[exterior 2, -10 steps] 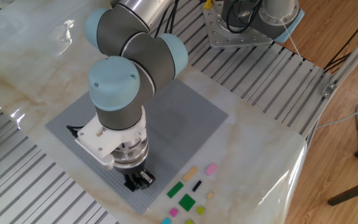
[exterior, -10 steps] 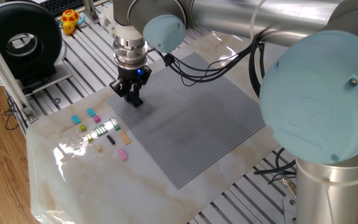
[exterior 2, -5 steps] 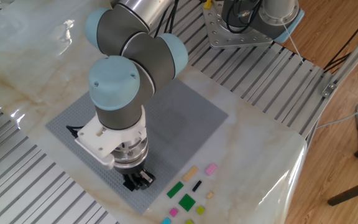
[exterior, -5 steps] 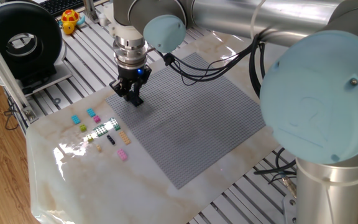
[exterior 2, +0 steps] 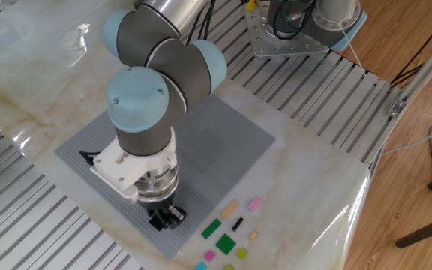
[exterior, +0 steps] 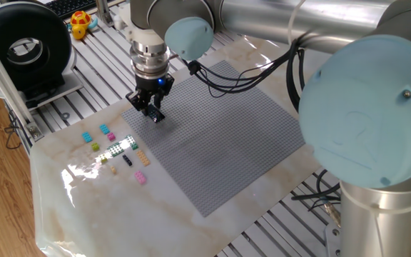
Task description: Stack small Lego blocks randomly, one at a time
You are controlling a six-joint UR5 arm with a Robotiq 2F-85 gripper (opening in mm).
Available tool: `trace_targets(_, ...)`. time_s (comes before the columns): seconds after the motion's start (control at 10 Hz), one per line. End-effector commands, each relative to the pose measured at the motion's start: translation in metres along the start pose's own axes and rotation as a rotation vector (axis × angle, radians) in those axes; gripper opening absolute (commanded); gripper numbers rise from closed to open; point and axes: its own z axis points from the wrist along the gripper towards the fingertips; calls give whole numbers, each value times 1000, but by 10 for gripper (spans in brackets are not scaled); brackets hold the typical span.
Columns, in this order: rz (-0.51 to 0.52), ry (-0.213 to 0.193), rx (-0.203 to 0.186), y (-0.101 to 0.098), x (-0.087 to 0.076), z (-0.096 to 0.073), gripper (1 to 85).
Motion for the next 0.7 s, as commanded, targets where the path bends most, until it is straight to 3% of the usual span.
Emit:
trace_targets(0.0,3,3,-9,-4,1,-5,413)
trace_targets(0.3,13,23,-14,-5,9,-20,420)
trace_targets(0.4,3,23,-9,-8,10,-22,380)
trace_targets(0.5,-12,8,3,-14,8,-22,293)
trace_targets(0.6,-12,8,29,-23,8,-20,13)
